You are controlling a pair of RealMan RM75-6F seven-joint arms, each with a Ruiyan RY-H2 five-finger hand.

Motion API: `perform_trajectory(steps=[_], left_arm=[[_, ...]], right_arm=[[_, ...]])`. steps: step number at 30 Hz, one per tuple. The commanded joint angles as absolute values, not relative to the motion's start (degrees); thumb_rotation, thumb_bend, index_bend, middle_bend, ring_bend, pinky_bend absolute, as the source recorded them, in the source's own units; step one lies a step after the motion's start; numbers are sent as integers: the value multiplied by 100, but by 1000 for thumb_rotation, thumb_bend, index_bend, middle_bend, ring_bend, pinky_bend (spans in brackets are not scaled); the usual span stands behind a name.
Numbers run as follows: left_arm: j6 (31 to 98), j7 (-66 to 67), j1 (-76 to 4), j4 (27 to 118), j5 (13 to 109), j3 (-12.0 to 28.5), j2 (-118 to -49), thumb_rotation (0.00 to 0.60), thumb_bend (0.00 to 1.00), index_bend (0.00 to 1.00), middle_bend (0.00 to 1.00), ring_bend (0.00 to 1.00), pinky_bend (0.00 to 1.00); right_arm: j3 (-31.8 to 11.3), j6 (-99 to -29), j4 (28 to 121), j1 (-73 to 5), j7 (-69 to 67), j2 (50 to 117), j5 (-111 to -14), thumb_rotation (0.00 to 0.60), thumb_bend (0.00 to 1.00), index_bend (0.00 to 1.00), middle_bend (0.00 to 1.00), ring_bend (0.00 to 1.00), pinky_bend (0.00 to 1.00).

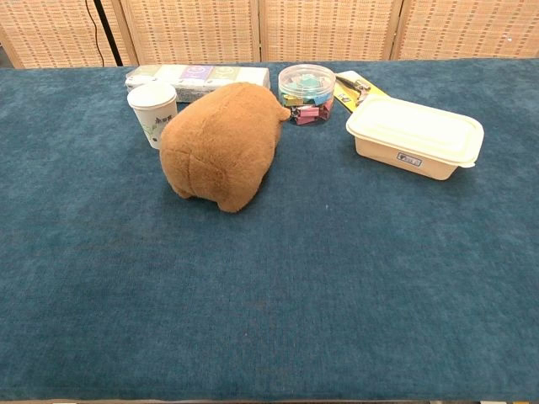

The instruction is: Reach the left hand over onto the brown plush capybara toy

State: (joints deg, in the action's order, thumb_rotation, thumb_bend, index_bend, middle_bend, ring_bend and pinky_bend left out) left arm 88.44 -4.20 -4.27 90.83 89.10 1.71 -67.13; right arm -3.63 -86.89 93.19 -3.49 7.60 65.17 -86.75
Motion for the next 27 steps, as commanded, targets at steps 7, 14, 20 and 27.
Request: perform_trajectory(steps=[7, 14, 20, 27], left_arm=[[8739, -378, -474, 9165, 8920, 153, -6691, 52, 0, 0, 0, 0, 0], [8105, 309, -1232, 9948, 8933, 664, -6453, 52, 0, 0, 0, 0, 0], [6929, 1500, -2399, 10308, 8331, 1390, -6745, 53, 0, 0, 0, 0, 0], [6237, 2128, -3412, 9661, 7740, 1741, -7797, 53, 0, 0, 0, 0, 0]], right_arm=[[-354, -8683, 9339, -340, 724, 6496, -8680, 600, 0, 0, 0, 0, 0], [-357, -8627, 9344, -356, 694, 6498, -8647, 600, 0, 0, 0, 0, 0], [-425, -8582, 9328, -370, 587, 6465, -8519, 600, 0, 0, 0, 0, 0], [-463, -8443, 9279, -408, 466, 6436, -8373, 600, 0, 0, 0, 0, 0]])
